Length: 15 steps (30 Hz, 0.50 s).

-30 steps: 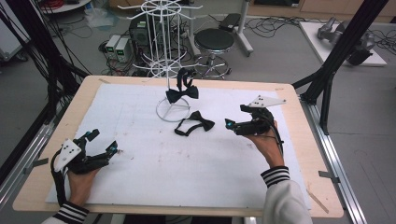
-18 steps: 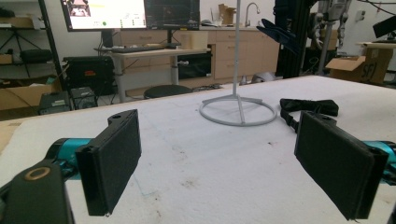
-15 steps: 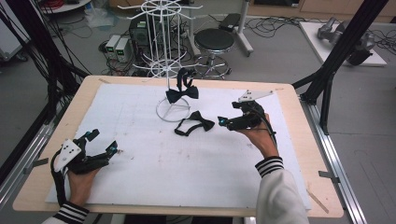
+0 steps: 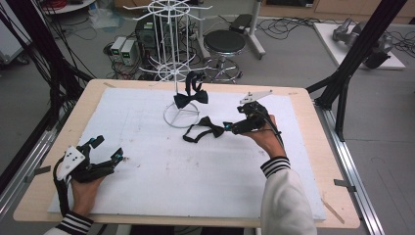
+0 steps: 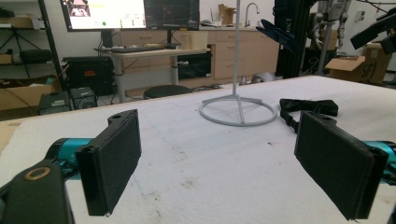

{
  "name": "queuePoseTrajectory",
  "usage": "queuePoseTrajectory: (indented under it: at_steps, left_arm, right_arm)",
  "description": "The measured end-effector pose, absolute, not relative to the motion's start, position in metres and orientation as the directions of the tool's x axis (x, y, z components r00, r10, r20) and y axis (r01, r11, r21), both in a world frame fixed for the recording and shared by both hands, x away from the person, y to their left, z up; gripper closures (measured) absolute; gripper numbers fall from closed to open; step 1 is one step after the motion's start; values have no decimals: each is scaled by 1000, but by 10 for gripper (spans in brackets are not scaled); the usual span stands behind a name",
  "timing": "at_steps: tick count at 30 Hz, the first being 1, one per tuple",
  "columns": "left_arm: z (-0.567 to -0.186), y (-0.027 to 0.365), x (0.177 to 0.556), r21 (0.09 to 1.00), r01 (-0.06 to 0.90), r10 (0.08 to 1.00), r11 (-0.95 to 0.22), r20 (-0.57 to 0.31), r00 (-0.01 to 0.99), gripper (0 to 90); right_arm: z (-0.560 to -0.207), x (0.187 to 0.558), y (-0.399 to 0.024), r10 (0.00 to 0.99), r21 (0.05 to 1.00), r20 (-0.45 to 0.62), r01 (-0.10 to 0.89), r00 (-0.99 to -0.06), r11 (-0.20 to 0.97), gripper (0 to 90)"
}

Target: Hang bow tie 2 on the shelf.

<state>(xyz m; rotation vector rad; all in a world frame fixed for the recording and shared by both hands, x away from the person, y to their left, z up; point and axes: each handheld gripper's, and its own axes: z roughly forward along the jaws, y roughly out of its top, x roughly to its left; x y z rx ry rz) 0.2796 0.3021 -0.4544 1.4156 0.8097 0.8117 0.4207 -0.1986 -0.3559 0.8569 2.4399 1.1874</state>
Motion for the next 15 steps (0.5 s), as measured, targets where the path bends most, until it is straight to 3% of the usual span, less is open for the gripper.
queuePoseTrajectory:
  at_steps: [15]
  left_arm:
    - [-454, 302, 280, 1000, -1, 863, -2, 2, 505, 151]
  right_arm:
    - [-371, 434, -185, 608, 736, -7, 407, -794, 541, 121]
